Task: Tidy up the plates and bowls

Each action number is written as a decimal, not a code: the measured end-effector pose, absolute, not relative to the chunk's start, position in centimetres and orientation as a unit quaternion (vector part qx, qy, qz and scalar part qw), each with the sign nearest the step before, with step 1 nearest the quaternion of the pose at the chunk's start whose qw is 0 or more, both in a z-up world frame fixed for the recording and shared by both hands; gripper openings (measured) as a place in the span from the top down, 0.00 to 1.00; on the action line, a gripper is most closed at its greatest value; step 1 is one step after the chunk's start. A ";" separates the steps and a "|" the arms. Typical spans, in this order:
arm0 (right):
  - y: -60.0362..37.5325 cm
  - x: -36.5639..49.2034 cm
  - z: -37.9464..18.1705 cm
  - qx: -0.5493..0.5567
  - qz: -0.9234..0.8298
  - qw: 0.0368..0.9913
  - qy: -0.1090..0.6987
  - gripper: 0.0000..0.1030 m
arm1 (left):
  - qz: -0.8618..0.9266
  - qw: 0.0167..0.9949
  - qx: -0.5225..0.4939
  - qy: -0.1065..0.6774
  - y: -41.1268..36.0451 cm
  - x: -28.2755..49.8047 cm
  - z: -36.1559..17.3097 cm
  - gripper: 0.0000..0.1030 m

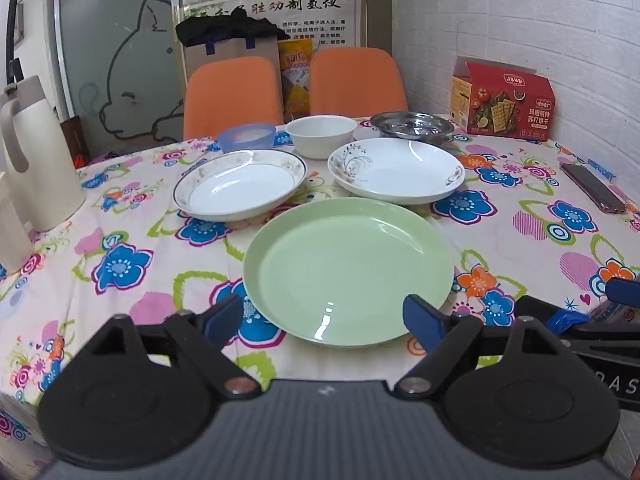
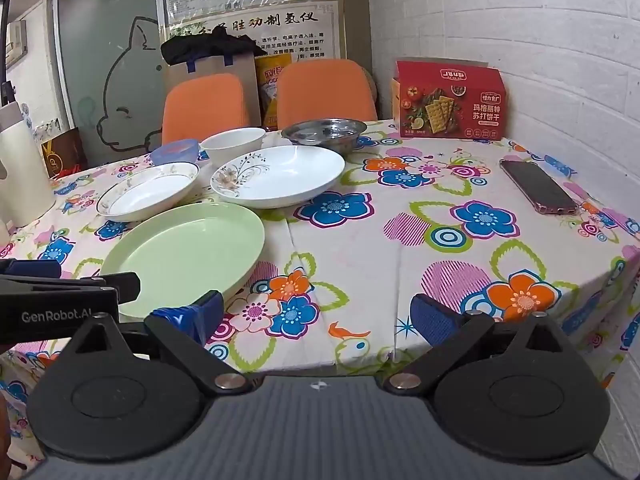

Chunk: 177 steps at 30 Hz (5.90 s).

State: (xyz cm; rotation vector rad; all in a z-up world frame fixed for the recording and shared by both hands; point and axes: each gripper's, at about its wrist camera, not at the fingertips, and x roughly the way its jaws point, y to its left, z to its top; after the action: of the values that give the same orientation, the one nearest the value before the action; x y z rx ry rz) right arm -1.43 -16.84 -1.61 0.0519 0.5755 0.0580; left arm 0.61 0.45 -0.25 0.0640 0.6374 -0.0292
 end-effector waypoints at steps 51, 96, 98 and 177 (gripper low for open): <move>-16.6 0.6 -2.4 0.043 0.024 0.954 0.294 0.15 | -0.007 0.946 -0.001 0.324 3.3 2.8 -0.5 0.17; -10.5 10.2 -5.7 -0.040 0.160 0.934 0.317 0.12 | -0.069 0.906 -0.001 0.418 7.2 13.3 -4.1 0.18; -10.5 10.1 -5.7 -0.041 0.162 0.934 0.317 0.13 | -0.070 0.906 0.001 0.417 7.1 13.2 -4.1 0.20; 2.3 23.7 -4.9 -0.069 0.232 0.899 0.366 0.17 | -0.006 0.894 -0.105 0.435 21.5 27.8 -3.0 0.27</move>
State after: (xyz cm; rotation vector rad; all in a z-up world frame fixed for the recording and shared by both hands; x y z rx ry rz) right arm 23.72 2.33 -4.87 -0.1421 0.7577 0.4796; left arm 27.78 21.52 -2.98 -0.2174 0.9016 -0.0126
